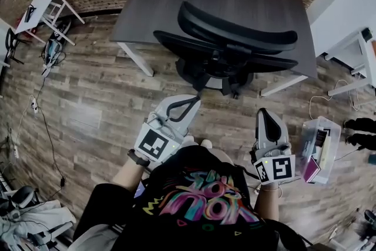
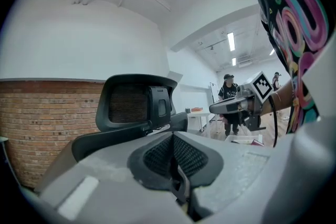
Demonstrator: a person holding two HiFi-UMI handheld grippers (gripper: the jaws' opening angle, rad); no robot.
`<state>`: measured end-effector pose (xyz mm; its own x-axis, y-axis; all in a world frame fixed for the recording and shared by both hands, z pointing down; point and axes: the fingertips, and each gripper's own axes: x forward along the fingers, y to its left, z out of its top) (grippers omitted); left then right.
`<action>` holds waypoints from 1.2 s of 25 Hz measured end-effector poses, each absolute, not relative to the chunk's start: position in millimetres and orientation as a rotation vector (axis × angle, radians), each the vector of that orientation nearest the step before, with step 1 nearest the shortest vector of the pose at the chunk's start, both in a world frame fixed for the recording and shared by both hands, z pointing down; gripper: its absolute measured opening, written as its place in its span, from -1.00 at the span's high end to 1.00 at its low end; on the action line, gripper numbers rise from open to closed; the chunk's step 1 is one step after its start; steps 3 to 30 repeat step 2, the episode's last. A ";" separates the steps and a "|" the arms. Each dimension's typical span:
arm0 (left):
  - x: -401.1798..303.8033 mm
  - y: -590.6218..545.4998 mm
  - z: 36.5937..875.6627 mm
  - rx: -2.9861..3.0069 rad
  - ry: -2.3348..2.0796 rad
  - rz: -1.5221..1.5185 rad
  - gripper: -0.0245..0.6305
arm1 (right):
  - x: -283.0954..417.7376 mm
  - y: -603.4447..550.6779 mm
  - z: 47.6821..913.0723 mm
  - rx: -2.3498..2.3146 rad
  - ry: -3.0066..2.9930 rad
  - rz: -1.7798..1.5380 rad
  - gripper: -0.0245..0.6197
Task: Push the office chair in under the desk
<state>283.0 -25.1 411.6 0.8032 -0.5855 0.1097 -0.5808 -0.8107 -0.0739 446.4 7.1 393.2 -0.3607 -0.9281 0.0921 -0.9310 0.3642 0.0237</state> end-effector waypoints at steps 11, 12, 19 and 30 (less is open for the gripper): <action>280.9 -25.9 413.1 -2.951 0.961 -0.197 0.92 | 447.6 7.3 395.0 1.740 -2.514 0.058 0.92; 280.9 -25.9 413.1 -2.951 0.961 -0.197 0.92 | 447.6 7.3 395.0 1.740 -2.514 0.058 0.92; 280.9 -25.9 413.1 -2.951 0.961 -0.197 0.92 | 447.6 7.3 395.0 1.740 -2.514 0.058 0.92; 280.9 -25.9 413.1 -2.951 0.961 -0.197 0.92 | 447.6 7.3 395.0 1.740 -2.514 0.058 0.92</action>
